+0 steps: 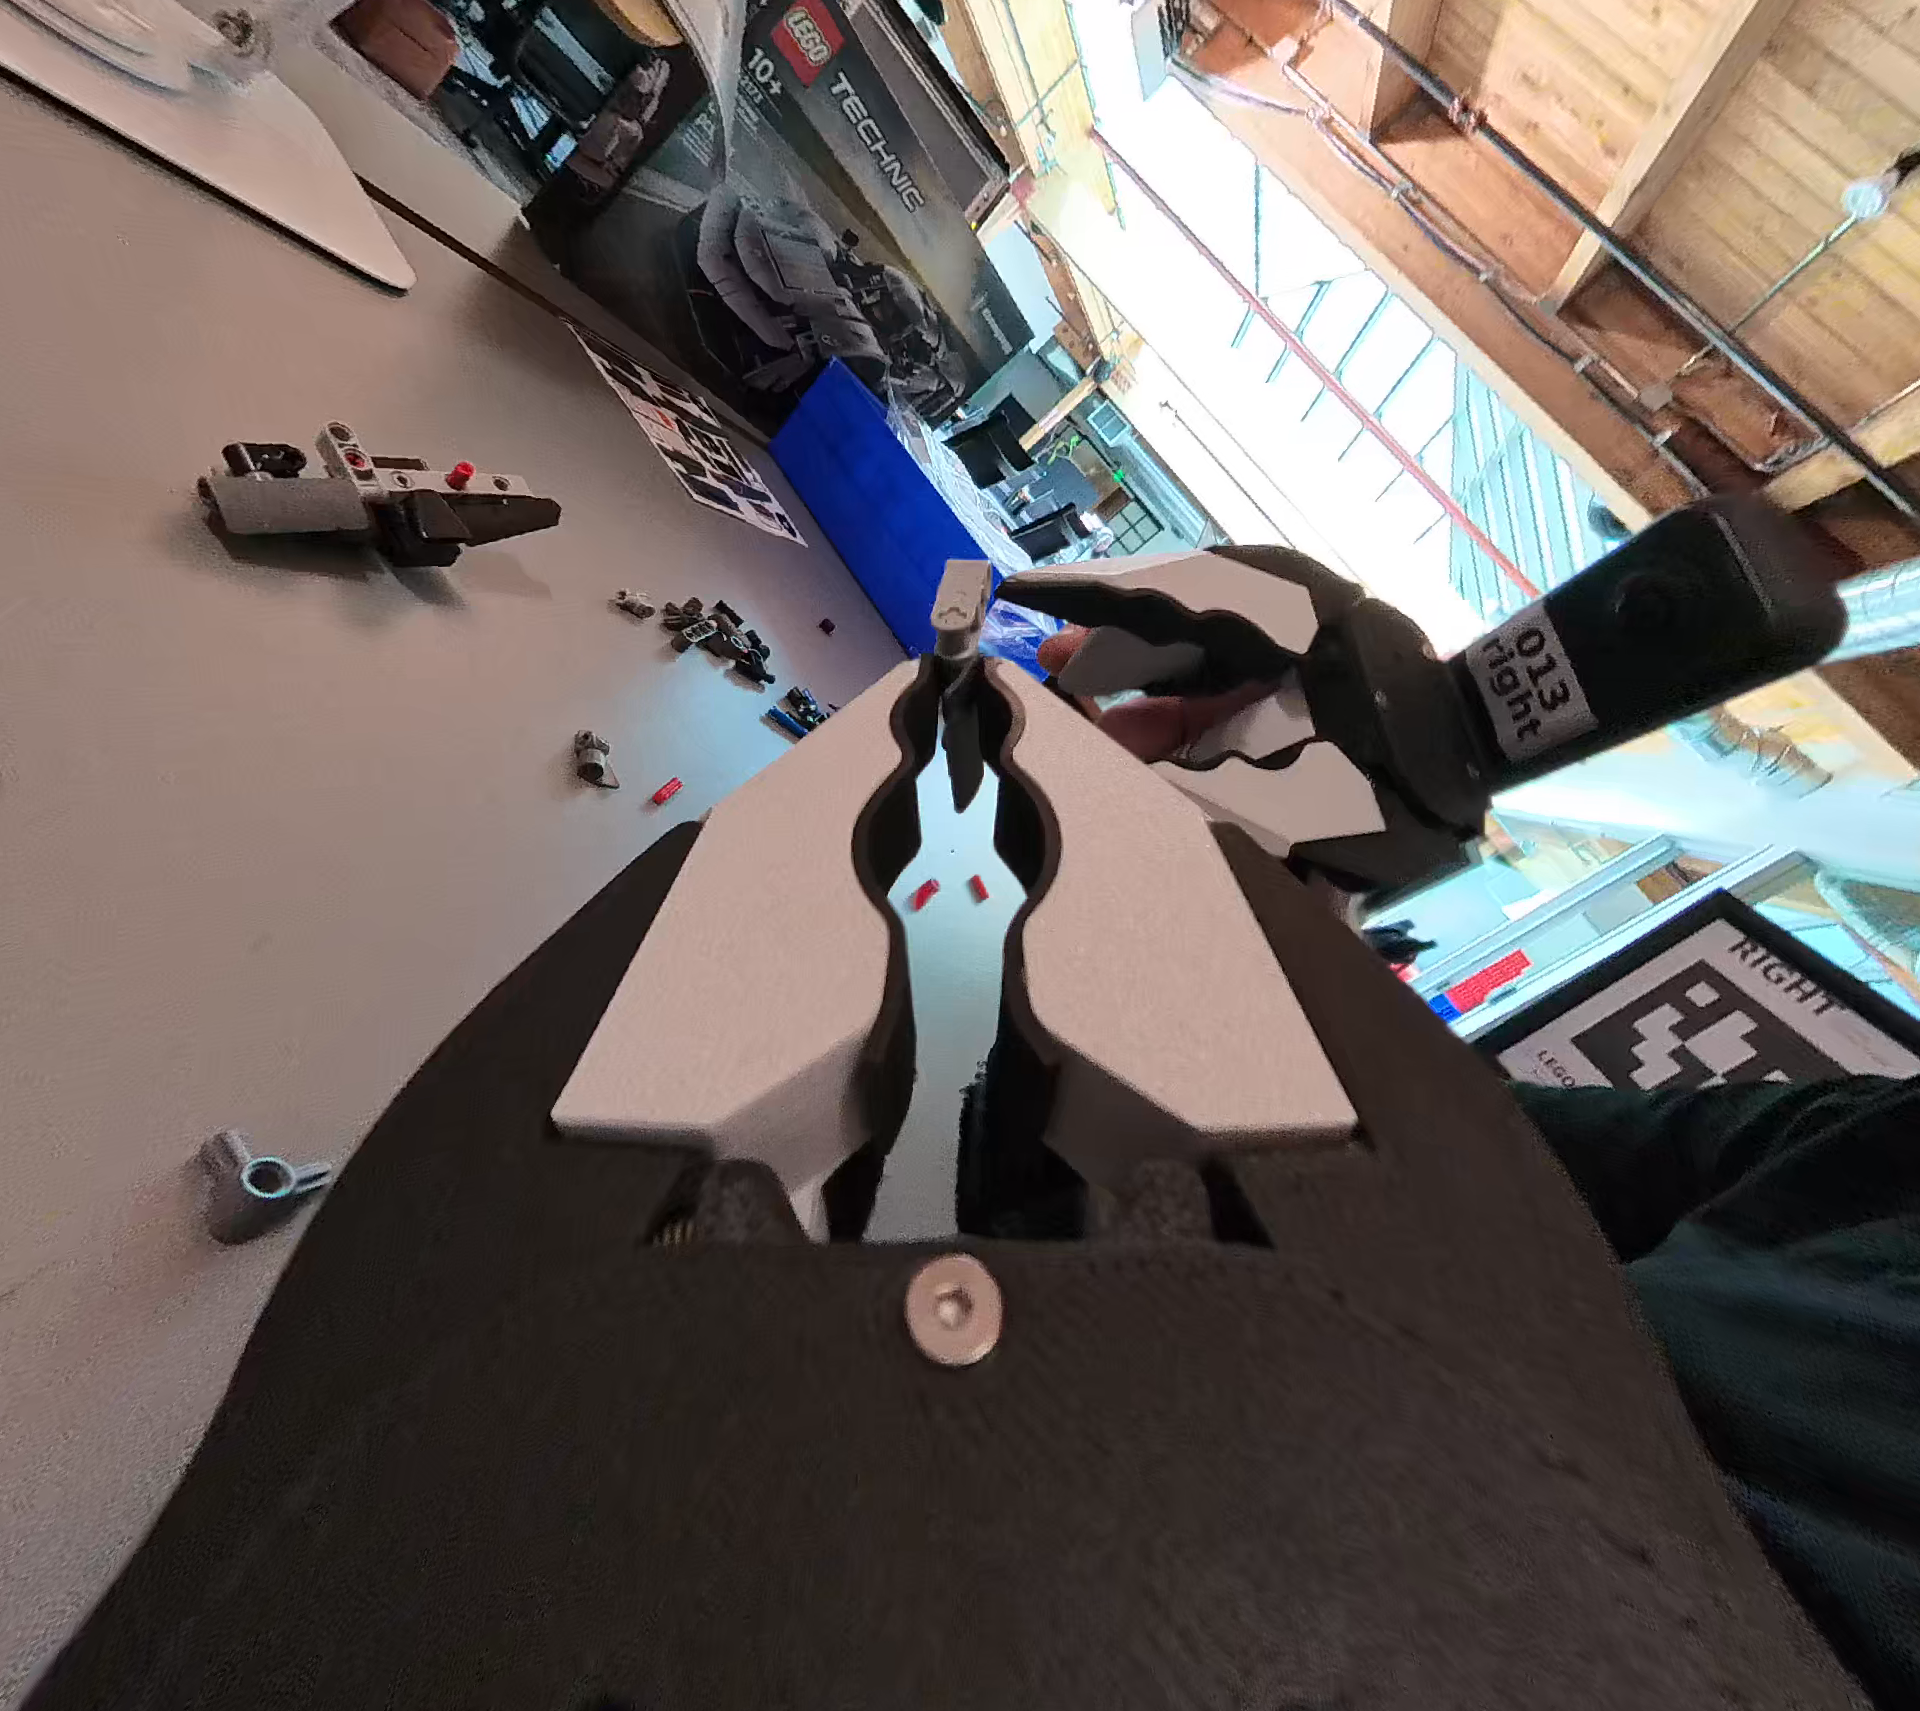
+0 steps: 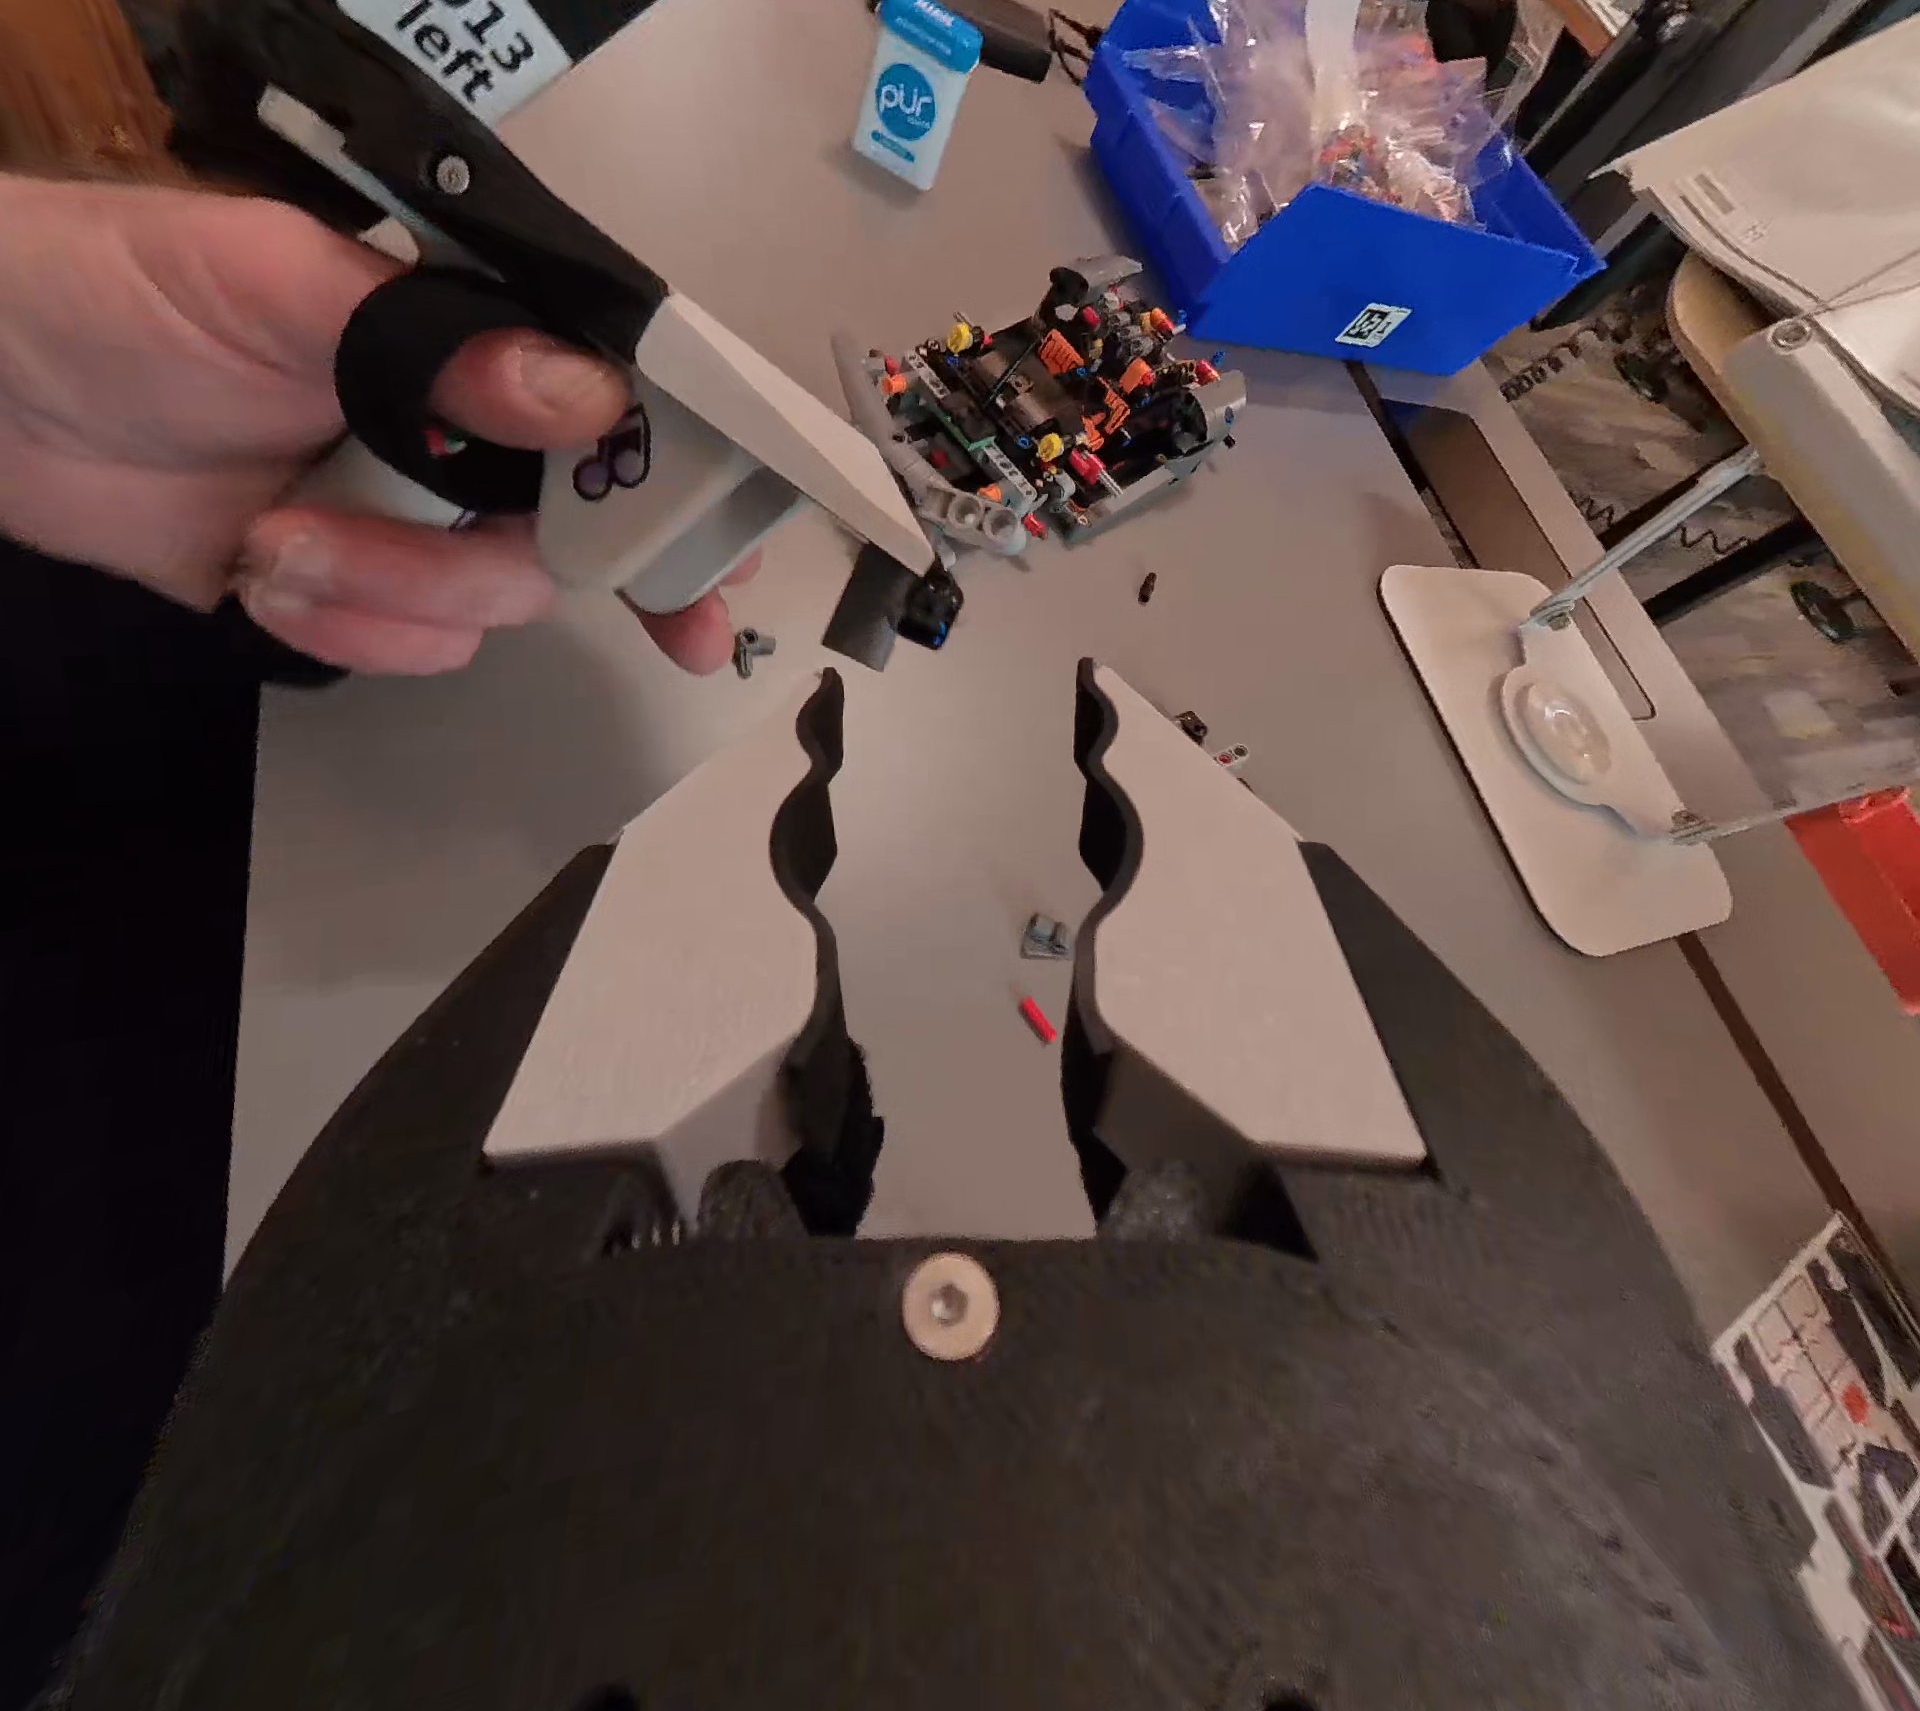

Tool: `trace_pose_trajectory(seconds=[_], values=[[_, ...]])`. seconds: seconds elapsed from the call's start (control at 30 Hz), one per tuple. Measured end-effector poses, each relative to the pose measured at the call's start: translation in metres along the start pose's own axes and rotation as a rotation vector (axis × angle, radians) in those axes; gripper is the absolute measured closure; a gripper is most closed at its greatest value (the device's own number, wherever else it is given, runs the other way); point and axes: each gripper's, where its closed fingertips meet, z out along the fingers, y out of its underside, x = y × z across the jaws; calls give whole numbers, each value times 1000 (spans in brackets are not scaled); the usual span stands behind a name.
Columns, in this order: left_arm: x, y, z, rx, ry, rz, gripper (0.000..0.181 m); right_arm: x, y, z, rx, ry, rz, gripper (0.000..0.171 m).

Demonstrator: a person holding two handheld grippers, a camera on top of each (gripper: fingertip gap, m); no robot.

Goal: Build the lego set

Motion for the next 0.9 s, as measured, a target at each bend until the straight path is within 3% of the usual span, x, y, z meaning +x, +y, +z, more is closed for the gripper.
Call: trace_pose_trajectory(seconds=[0.2,0.3,0.37,0.63,0.9], values=[[9,-2,1,43,22,-34,176,-9,-5,19,-29,120,-29,125],[13,-2,1,57,39,-61,176,-9,-11,23,-18,186,-57,143],[14,-3,0,71,43,-80,176,-8,-13,24,-17,210,-77,145],[21,1,2,50,83,-100,175,-9,-12,18,-6,154,-50,146],[25,6,3,-40,20,122,155,-7,0,3,-13,50,20,146]])
